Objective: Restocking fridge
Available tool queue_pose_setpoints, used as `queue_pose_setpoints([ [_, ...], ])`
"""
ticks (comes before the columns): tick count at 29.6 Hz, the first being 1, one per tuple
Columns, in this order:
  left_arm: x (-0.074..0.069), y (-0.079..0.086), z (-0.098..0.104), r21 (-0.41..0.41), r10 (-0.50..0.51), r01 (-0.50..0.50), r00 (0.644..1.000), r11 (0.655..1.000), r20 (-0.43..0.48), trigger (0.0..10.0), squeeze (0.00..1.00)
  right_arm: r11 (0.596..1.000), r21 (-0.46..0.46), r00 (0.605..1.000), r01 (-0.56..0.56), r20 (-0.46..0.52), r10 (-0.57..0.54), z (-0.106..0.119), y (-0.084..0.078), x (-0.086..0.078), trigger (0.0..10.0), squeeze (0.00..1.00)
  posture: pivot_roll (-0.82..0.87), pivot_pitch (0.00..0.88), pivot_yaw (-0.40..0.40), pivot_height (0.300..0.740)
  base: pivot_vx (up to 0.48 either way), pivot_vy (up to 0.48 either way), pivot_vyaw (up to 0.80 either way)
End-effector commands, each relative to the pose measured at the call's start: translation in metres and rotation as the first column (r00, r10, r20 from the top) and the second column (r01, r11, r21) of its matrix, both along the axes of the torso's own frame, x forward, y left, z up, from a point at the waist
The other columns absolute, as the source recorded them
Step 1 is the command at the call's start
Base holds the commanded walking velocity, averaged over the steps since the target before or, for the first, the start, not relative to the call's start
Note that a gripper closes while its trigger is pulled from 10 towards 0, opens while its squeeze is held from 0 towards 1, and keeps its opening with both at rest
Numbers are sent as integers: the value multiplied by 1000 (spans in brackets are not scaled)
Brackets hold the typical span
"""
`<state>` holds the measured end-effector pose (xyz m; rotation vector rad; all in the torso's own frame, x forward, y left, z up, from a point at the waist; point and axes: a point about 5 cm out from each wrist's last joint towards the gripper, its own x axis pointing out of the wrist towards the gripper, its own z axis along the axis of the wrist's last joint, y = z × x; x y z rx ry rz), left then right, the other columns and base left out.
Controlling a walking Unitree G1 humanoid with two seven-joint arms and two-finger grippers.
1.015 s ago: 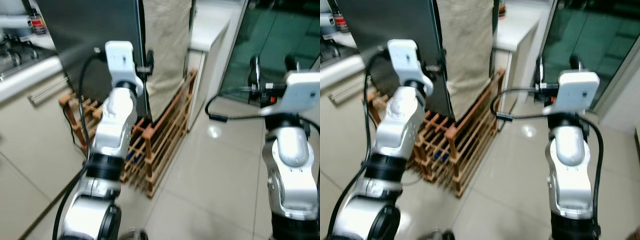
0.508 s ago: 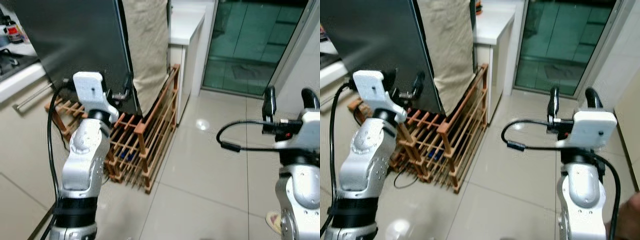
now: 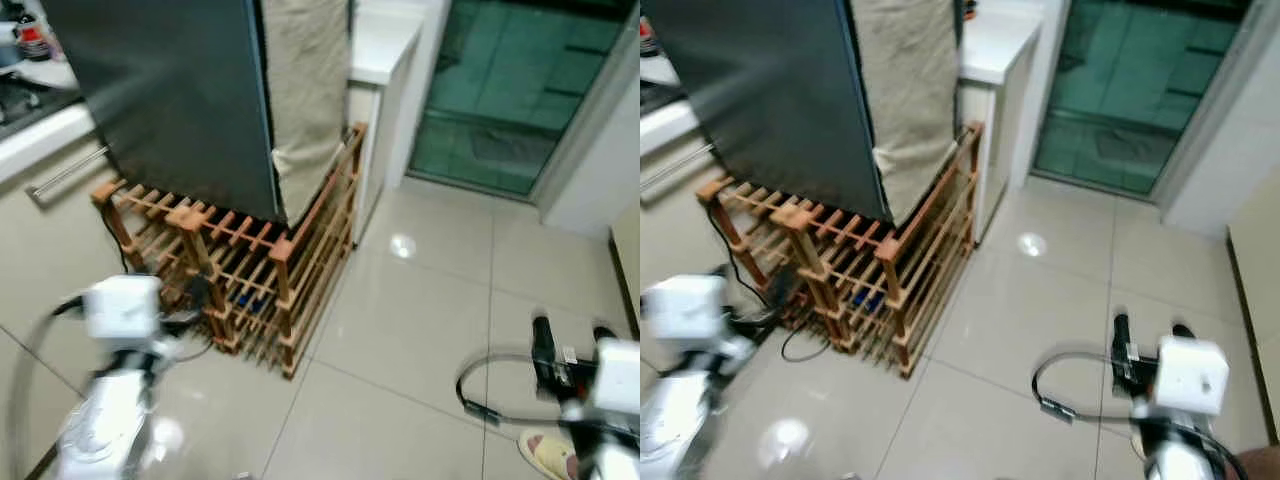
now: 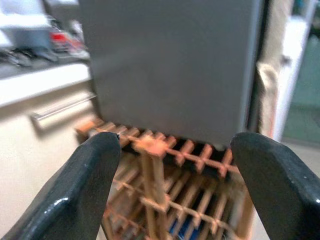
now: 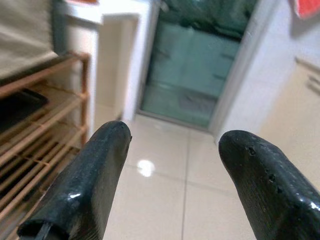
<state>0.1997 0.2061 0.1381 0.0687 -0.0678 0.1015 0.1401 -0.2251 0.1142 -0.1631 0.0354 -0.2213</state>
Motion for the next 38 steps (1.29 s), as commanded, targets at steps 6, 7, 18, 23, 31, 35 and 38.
queue_pose_setpoints([
  [6,12,-24,23,-4,-48,49,995,999,83,10000,0,994,-42,989,-105,103,109,11,27,5,10000,0,-95,0,-38,740,66,0,0],
  [7,12,-27,28,-13,-67,69,992,998,103,10000,0,994,-41,989,-103,101,106,10,28,2,10000,0,-95,0,-38,740,394,0,0],
  [18,21,-43,25,-35,-154,156,986,987,58,10000,0,995,-41,989,-86,119,91,9,48,1,10000,0,-131,0,-22,740,480,0,0],
  [23,25,-43,24,-43,-144,146,988,988,54,10000,0,991,-36,986,-131,98,134,5,59,0,10000,0,-131,0,-32,740,480,0,0],
  [31,29,-49,29,-38,-158,162,984,986,84,10000,0,989,-43,984,-141,101,145,4,64,1,10000,0,-128,0,-40,740,473,0,0],
  [35,29,-52,29,-30,-176,180,980,983,89,10000,0,989,-47,984,-141,106,145,6,62,2,10000,0,-126,0,-39,740,431,0,0],
  [38,30,-55,30,-25,-203,206,974,978,96,10000,0,989,-49,983,-141,108,146,6,60,2,10000,0,-128,0,-40,740,429,0,0],
])
